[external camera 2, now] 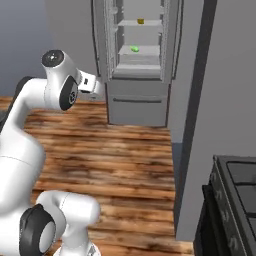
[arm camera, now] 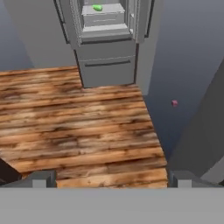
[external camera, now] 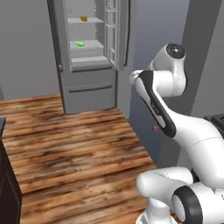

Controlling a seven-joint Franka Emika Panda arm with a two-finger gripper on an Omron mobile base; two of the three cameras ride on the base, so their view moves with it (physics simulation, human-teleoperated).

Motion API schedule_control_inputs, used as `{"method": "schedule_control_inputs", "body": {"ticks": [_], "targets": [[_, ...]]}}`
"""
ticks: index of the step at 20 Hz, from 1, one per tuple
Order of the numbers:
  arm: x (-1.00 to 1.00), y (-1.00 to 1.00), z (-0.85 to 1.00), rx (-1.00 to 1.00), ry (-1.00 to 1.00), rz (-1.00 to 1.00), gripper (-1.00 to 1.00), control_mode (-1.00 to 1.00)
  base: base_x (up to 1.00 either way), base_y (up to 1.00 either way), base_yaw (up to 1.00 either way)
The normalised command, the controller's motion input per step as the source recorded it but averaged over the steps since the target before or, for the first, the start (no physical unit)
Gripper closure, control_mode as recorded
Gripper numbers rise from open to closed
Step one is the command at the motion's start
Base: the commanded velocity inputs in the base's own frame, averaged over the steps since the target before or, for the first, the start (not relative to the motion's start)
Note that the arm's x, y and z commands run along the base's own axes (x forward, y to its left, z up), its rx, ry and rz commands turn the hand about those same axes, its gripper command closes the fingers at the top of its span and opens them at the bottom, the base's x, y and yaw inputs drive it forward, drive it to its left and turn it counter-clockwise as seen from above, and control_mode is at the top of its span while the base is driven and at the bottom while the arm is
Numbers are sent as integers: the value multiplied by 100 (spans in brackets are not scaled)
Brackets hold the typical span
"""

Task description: Take the cheese, shrimp, and corn from the fridge and place them on the plate on the dining counter to create an appetizer plate.

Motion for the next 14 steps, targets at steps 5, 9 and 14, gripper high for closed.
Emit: {"method": "schedule_control_inputs", "body": {"ticks": [5, 9, 14], "targets": [[0, 0, 0, 0, 0, 0, -100, 100, 100, -9, 4], [0, 0, 0, 0, 0, 0, -100, 100, 100, -16, 4], [0, 0, 0, 0, 0, 0, -100, 100, 100, -24, 5]]}}
